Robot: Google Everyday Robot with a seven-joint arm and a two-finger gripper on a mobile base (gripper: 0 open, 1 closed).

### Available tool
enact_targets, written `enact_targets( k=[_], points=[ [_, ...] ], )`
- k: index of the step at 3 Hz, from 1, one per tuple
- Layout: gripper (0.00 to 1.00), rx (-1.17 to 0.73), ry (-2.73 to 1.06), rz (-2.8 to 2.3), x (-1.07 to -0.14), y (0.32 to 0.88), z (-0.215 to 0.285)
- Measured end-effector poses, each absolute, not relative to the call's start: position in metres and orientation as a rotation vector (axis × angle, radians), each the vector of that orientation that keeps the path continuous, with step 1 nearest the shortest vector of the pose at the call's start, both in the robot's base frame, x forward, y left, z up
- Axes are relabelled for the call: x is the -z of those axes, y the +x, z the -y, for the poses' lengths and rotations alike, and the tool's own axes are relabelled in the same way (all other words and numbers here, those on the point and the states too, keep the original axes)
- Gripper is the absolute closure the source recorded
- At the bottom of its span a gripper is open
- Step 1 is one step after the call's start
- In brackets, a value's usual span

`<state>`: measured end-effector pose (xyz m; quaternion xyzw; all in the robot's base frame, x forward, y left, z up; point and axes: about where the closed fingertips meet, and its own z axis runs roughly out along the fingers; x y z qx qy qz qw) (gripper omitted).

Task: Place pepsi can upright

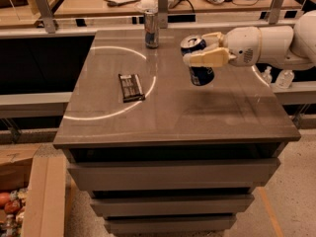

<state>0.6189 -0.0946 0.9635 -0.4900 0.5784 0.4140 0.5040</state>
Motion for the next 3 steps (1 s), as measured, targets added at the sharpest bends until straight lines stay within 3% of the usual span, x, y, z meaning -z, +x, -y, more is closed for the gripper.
enact_targets(
  k=[3],
  points=[
    [1.0,-1.03,-1.154,-1.366,-0.928,0.637,0.094]
  ],
)
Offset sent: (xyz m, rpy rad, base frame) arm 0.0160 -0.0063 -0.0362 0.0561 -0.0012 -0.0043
